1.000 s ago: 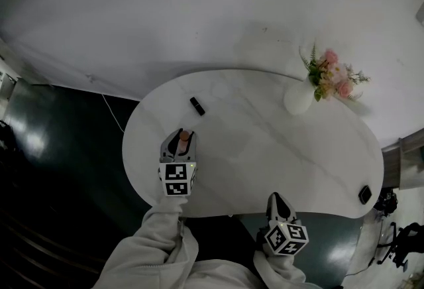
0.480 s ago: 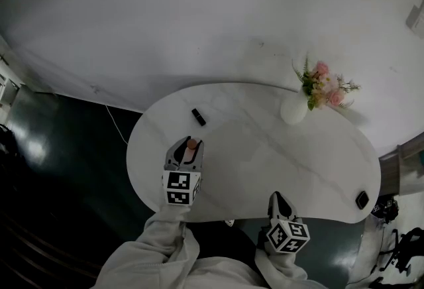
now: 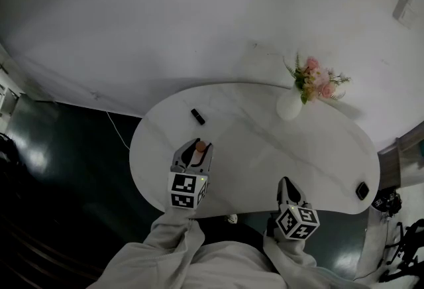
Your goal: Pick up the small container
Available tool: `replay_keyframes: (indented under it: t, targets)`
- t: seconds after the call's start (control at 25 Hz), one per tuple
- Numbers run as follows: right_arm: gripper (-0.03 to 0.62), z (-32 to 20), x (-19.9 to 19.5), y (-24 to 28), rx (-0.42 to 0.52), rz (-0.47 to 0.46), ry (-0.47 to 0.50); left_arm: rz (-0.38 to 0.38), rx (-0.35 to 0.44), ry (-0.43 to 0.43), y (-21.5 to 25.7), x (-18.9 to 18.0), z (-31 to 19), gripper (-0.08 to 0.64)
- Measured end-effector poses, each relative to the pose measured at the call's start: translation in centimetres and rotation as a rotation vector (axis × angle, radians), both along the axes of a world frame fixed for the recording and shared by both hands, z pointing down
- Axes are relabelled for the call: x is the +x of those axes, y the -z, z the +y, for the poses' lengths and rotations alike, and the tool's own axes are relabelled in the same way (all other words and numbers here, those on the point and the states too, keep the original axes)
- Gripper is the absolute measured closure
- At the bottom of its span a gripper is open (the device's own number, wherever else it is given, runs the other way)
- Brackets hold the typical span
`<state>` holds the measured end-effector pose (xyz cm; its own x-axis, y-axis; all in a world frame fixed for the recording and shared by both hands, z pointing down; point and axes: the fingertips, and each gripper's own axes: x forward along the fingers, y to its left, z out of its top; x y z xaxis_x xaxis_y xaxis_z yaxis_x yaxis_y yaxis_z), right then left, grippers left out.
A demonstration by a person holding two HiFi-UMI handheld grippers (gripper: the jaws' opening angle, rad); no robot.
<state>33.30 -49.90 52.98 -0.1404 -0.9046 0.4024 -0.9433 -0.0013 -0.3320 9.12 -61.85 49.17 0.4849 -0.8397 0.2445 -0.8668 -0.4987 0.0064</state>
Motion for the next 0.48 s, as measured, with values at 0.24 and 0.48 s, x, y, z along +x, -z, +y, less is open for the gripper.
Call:
replay_keyframes:
  t: [0.24, 0.48]
  targets:
    - [0.543, -0.2, 1.1, 0.9, 0.02, 0.021, -0.016, -0.005, 0.001, -0.057, 0.1, 1.7, 1.4, 0.422]
    - [0.543, 0.7, 2.7, 0.7, 0.011, 0.036, -0.07, -0.005, -0.022, -0.133, -0.6, 3.9, 2.7, 0.422]
